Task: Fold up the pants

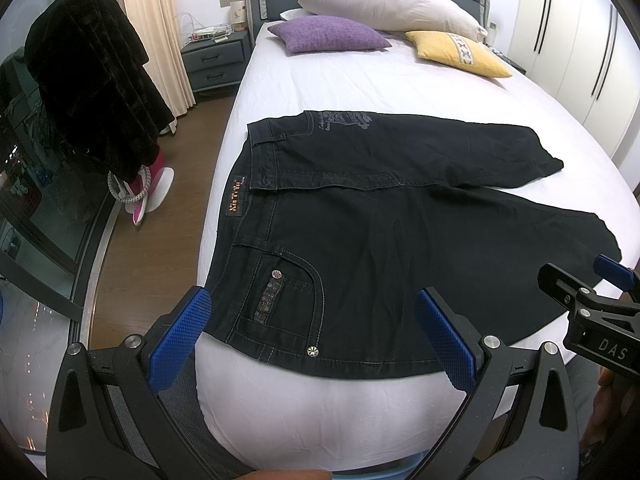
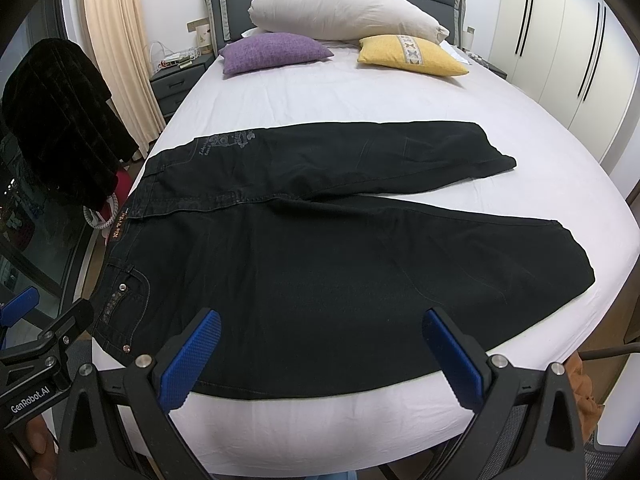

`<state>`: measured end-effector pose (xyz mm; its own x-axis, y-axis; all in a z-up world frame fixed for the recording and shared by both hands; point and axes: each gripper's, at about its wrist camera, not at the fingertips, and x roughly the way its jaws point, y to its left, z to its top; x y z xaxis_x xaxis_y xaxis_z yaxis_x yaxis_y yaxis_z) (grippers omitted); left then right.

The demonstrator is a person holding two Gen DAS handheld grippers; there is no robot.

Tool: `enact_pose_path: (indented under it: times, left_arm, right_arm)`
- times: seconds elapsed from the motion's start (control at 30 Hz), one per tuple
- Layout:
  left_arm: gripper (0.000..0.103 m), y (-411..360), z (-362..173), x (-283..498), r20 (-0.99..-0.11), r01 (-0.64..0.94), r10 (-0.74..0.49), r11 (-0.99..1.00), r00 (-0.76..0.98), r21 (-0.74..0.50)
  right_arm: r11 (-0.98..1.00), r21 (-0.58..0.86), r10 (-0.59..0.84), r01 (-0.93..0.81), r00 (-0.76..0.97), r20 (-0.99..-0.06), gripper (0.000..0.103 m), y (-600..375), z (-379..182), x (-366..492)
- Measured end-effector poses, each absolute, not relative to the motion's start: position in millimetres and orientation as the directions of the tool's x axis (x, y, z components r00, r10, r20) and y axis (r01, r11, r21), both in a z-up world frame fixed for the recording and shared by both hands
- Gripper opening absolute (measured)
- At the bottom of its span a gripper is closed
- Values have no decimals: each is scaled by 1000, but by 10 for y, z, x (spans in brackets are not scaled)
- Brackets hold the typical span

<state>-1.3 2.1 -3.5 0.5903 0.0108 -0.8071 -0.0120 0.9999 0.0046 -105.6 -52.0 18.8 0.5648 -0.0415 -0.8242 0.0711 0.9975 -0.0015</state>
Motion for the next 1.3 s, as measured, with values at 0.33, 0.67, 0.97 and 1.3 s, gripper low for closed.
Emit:
enact_pose_path:
  times: [0.33,0.67,0.97,1.3]
  left_arm:
    - [103,19,-35,-11,-808,-12,12,1000,589,6]
    - [103,-1,-177,-41,-814,-15,15,1000,581,8]
    - [103,42,-174,68,-802,-3,18,1000,597,20]
    - [103,205,-256,838,-818,179,-263,964,512,-198]
  right_arm:
    - [998,0,-40,70,564,-825,103,-520,181,-1046]
    - [998,4,-34,68,557,-830,103,-447,89,-1070]
    - [998,35,-3,59,548,-836,103,-594,125,-902]
    - [994,93,112,-63,603,-790,103,-877,259,-406]
